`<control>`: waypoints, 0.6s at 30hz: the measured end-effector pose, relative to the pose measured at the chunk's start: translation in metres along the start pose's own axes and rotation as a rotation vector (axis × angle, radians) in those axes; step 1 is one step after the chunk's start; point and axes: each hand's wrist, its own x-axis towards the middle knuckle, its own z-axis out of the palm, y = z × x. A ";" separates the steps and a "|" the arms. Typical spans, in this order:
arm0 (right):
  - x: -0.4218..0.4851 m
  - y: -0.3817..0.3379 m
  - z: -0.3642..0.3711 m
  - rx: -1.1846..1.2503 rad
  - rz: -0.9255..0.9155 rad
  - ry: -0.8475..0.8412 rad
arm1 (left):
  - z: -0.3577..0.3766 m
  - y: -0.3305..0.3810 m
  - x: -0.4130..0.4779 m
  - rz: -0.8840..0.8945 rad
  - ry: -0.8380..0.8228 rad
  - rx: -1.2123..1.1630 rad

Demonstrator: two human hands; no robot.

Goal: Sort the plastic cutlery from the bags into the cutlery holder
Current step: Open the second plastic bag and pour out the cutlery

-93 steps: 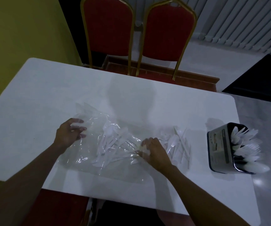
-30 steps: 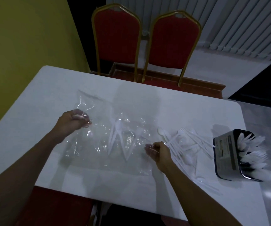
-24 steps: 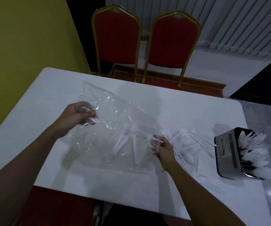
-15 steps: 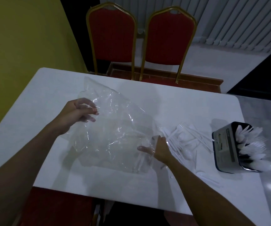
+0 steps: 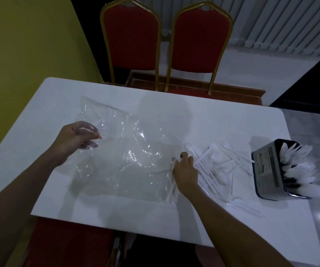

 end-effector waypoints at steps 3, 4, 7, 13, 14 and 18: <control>0.004 0.010 -0.005 -0.134 -0.184 0.051 | -0.007 -0.012 0.001 -0.013 0.017 0.007; 0.006 0.013 -0.007 -0.159 -0.208 0.087 | -0.009 -0.017 0.002 -0.018 0.024 0.004; 0.010 0.018 -0.017 -0.151 -0.220 0.169 | -0.014 -0.029 0.003 -0.028 0.037 0.004; -0.009 0.038 -0.022 0.139 -0.009 -0.020 | -0.034 -0.055 0.016 -0.060 0.122 0.253; -0.014 0.043 -0.020 0.163 0.017 -0.033 | -0.035 -0.059 0.019 -0.056 0.198 0.382; -0.030 0.053 -0.005 0.167 0.049 -0.081 | -0.010 -0.081 0.027 0.027 0.527 0.878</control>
